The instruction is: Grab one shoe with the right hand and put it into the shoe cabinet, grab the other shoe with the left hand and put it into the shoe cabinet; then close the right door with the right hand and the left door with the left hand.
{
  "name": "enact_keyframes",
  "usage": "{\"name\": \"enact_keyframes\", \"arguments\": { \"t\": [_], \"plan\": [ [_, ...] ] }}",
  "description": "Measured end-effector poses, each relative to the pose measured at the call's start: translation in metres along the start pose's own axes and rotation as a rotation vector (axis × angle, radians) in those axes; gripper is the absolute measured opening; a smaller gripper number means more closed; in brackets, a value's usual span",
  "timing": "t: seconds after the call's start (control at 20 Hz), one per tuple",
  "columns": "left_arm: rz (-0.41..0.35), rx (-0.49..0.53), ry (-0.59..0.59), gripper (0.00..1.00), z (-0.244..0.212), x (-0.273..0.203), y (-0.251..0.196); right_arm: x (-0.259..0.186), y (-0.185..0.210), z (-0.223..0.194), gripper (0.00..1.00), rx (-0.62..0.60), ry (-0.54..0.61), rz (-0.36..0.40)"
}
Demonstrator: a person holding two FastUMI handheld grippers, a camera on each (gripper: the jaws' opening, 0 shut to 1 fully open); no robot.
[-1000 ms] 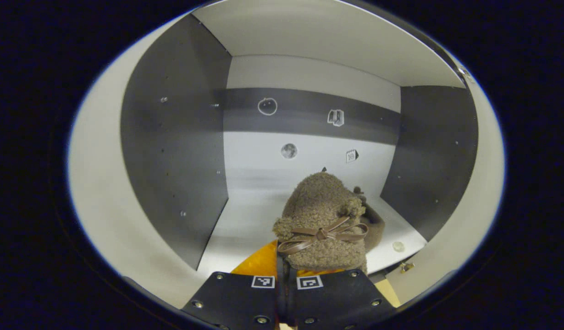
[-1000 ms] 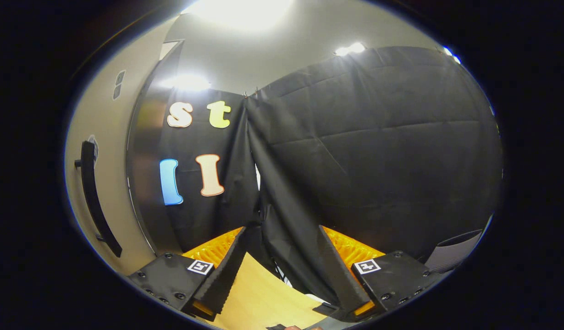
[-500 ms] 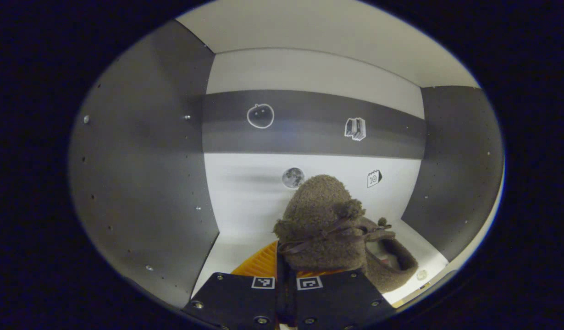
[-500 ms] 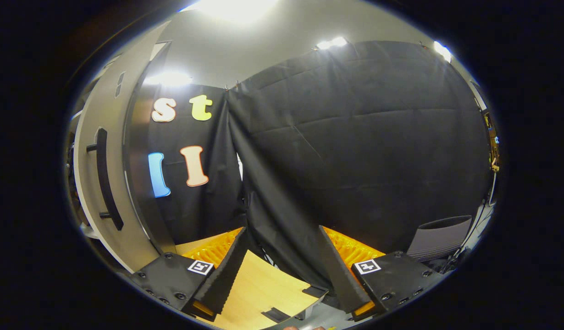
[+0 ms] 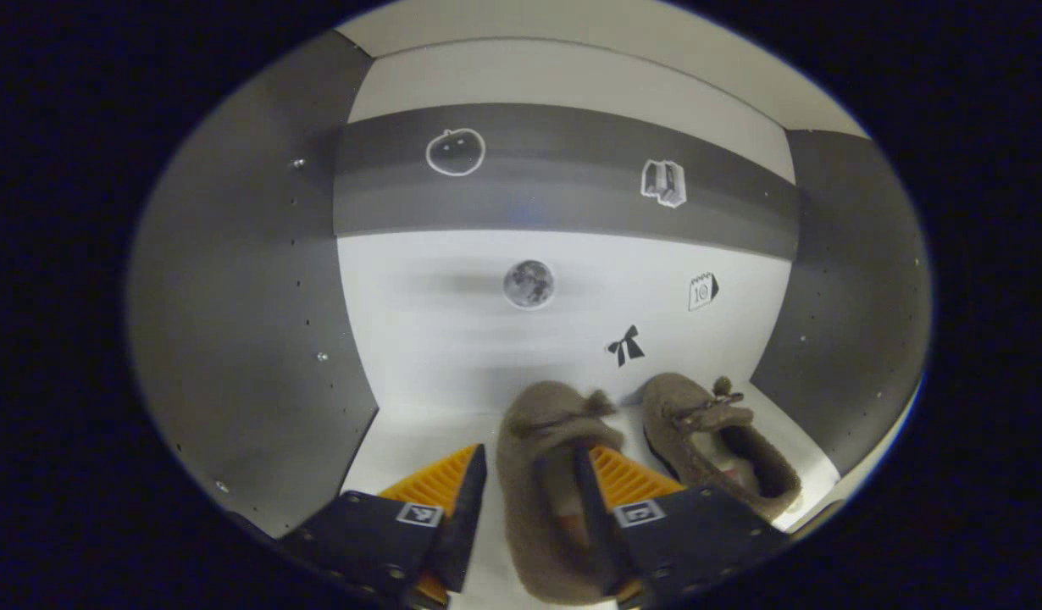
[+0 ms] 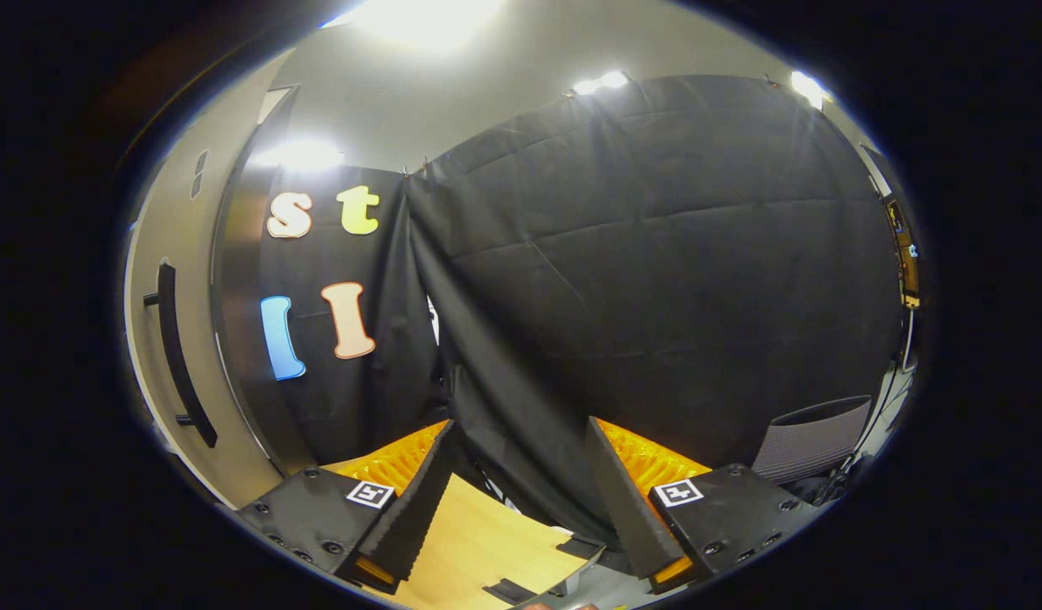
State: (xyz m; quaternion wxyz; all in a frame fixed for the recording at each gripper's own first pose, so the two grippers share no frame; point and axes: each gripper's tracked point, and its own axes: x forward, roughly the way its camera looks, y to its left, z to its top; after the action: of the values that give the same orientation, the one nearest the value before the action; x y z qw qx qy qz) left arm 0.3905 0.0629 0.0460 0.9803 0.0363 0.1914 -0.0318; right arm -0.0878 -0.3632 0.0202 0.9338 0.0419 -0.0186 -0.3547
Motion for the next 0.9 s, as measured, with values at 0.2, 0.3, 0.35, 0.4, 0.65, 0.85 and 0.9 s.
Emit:
{"name": "enact_keyframes", "arguments": {
  "t": [0.2, 0.3, 0.35, 0.4, 0.65, 0.85, 0.9],
  "plan": [
    [0.000, 0.060, -0.034, 0.84, 0.006, -0.035, -0.004, 0.015, 0.025, -0.002, 0.93, -0.010, 0.001, 0.078],
    [-0.022, 0.049, -0.076, 0.84, 0.015, -0.066, -0.012, 0.022, 0.039, -0.002, 0.95, -0.016, -0.001, 0.124],
    [-0.025, 0.048, -0.110, 0.84, 0.022, -0.082, -0.015, 0.027, 0.045, -0.002, 0.95, -0.021, -0.001, 0.145],
    [-0.019, 0.045, -0.146, 0.84, 0.030, -0.100, -0.018, 0.032, 0.051, -0.001, 0.95, -0.025, 0.001, 0.169],
    [0.004, -0.028, -0.293, 0.91, 0.048, -0.188, -0.027, 0.051, 0.085, 0.016, 0.95, -0.021, -0.004, 0.305],
    [0.065, -0.060, -0.379, 0.91, 0.038, -0.252, -0.021, 0.062, 0.107, 0.034, 0.95, -0.015, -0.018, 0.408],
    [0.072, -0.061, -0.400, 0.91, 0.033, -0.268, -0.023, 0.065, 0.112, 0.037, 0.93, -0.018, -0.019, 0.433]
  ]
}}
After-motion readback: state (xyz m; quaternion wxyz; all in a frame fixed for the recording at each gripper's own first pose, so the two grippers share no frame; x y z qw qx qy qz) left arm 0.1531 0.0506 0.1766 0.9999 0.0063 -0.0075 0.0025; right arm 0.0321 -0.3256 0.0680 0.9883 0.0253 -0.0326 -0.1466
